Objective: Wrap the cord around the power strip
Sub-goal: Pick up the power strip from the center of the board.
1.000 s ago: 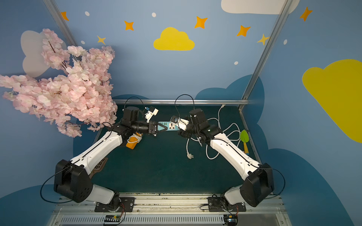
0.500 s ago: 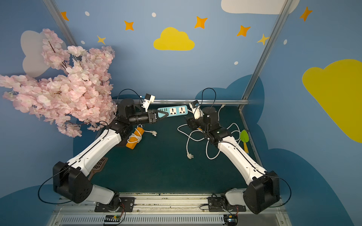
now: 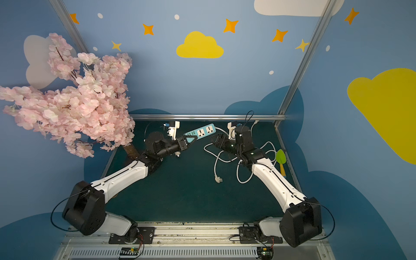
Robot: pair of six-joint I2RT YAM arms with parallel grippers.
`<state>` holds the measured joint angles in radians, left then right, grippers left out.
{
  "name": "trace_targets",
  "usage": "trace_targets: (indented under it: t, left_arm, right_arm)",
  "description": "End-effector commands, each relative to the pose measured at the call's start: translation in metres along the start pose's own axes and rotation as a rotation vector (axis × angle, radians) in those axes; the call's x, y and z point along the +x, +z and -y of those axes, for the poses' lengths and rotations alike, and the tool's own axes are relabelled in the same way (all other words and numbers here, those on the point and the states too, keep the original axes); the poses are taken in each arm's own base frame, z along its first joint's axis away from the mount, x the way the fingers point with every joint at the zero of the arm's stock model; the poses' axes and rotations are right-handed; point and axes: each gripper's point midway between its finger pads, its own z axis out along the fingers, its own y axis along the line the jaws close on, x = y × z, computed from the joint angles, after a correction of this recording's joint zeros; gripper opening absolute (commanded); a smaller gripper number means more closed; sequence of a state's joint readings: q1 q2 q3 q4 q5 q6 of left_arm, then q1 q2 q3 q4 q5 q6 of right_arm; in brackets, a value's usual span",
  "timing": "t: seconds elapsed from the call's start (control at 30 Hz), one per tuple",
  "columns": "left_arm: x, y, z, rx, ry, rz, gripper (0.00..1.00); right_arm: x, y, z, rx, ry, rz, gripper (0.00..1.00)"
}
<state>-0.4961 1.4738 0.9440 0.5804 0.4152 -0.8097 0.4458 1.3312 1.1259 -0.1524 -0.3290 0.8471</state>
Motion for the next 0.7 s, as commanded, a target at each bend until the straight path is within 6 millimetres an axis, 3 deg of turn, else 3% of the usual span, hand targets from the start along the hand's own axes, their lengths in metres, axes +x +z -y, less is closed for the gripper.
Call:
trace_targets:
  t: [0.0,0.17,0.5,0.67]
  left_arm:
    - [-0.014,0.002,0.001,0.021,0.137,0.157,0.02]
    - [0.009,0.010,-0.006,0.038,0.193,0.182,0.03]
    - [0.038,0.014,0.002,0.090,0.246,0.150,0.03]
    - [0.059,0.020,-0.004,0.045,0.281,0.060,0.08]
  right_arm:
    - [-0.009,-0.002,-0.018,-0.071,0.306,0.022,0.74]
    - [0.000,0.012,-0.015,-0.044,0.458,0.002,0.80]
    - [0.005,0.037,0.028,0.191,0.576,-0.033,0.80]
    - [-0.004,0.052,0.039,0.196,0.571,-0.022,0.62]
